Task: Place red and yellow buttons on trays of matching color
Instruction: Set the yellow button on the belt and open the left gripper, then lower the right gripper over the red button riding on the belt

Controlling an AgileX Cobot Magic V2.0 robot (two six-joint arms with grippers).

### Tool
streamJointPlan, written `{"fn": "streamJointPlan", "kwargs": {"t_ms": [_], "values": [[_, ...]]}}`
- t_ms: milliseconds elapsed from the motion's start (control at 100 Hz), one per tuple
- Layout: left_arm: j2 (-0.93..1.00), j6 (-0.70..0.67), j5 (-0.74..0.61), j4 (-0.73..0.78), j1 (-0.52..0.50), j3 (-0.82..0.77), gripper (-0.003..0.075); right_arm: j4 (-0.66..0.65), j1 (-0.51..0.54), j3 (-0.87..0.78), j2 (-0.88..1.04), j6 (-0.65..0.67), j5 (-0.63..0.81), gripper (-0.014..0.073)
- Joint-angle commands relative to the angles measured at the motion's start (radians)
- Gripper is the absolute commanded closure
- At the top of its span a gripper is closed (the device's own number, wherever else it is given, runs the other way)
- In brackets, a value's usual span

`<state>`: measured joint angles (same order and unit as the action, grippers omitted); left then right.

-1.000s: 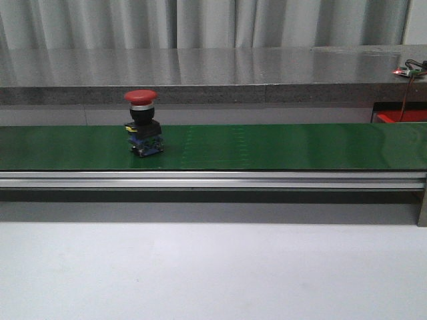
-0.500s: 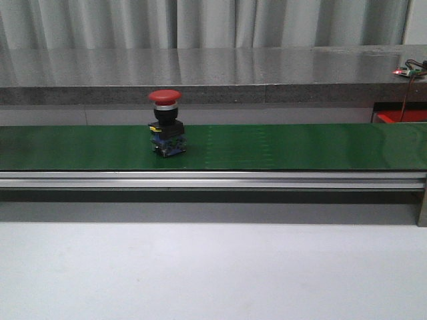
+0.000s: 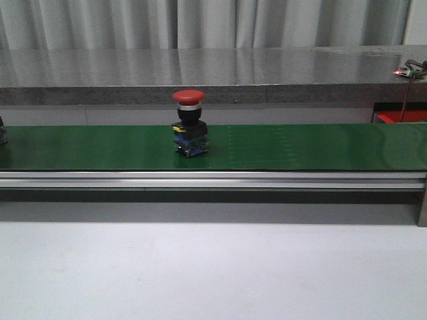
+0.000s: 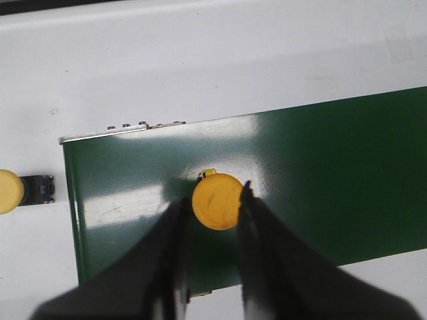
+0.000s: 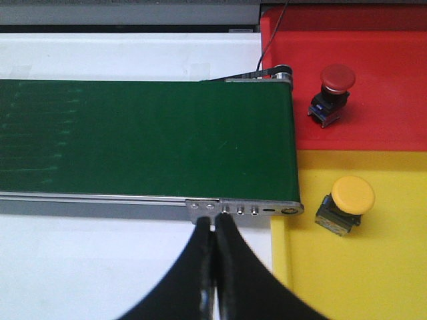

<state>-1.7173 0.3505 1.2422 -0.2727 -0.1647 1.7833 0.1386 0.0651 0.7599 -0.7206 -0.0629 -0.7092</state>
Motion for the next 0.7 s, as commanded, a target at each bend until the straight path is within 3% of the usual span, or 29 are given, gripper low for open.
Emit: {"fn": "streamJointPlan", "kwargs": {"t_ms": [0, 200, 690], "values": [[0.081, -0.021, -0.029, -0.029, 0.004, 0.033, 0.0738, 0.003, 0.000, 0.025, 0.005, -0.007, 0.063, 0.0665], [0.149, -0.030, -0.047, -0.031, 0.004, -0.029, 0.0740, 0.003, 0.000, 0.025, 0.005, -0.007, 0.063, 0.0665], [0.407, -0.030, -0.233, -0.053, 0.004, -0.332, 0.0740, 0.006, 0.000, 0.025, 0.005, -0.007, 0.064, 0.0665]]}}
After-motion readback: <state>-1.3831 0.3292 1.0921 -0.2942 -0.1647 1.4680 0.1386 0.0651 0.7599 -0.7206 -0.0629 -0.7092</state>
